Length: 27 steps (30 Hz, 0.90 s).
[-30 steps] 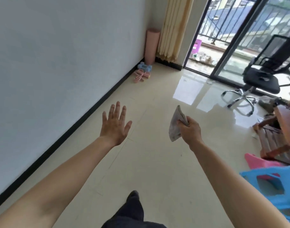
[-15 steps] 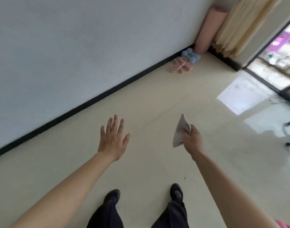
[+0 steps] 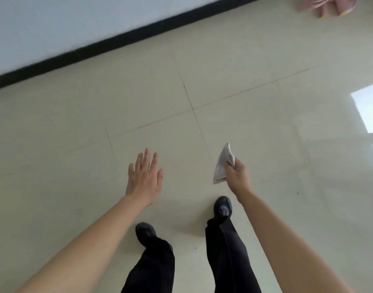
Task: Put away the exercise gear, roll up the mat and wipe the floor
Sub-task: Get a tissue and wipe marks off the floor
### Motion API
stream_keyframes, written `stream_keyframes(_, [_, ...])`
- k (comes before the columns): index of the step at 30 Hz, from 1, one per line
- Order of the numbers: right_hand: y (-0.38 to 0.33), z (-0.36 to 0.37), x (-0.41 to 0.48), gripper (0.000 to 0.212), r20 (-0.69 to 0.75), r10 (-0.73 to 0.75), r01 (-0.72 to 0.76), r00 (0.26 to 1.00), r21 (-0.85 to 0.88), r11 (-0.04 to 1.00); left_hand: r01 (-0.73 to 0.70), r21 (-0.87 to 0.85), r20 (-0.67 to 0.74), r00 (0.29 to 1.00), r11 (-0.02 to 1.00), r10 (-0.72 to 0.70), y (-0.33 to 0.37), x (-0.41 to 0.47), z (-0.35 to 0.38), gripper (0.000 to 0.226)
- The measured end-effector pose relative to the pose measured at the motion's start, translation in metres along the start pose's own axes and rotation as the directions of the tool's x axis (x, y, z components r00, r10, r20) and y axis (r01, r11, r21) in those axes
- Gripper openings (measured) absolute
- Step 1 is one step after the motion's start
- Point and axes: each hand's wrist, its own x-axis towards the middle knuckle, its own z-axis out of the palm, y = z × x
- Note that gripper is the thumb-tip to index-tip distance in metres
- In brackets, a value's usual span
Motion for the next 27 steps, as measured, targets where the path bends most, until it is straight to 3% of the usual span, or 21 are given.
stream_keyframes(10, [0.173, 0.154, 0.148, 0.032, 0.040, -0.005, 0.010, 0.999, -0.122, 0.992, 0.089, -0.119, 0.099, 0.992, 0.989, -0.078, -0.055, 0.127, 0.276, 0.059])
stream_keyframes(14, [0.232, 0.194, 0.207, 0.025, 0.010, -0.143, 0.139, 0.990, -0.314, 0.939, 0.082, -0.111, 0.122, 0.990, 0.990, -0.068, -0.066, 0.171, 0.369, 0.056])
stream_keyframes(18, [0.308, 0.233, 0.259, 0.050, 0.004, -0.330, 0.276, 0.944, -0.556, 0.784, 0.085, -0.095, 0.136, 0.988, 0.992, -0.072, -0.075, 0.212, 0.448, 0.056])
stream_keyframes(21, [0.379, 0.273, 0.273, 0.054, 0.191, -0.431, 0.436, 0.882, -0.676, 0.594, 0.108, -0.114, 0.050, 0.993, 0.988, -0.103, -0.088, 0.236, 0.498, 0.056])
stream_keyframes(24, [0.435, 0.311, 0.267, 0.056, 0.347, -0.514, 0.577, 0.785, -0.713, 0.400, 0.064, -0.153, -0.124, 0.989, 0.986, -0.084, -0.098, 0.257, 0.533, 0.056])
stream_keyframes(27, [0.444, 0.336, 0.265, 0.062, 0.537, -0.589, 0.753, 0.604, -0.627, 0.200, -0.001, -0.153, -0.275, 0.960, 0.988, -0.042, -0.104, 0.268, 0.555, 0.057])
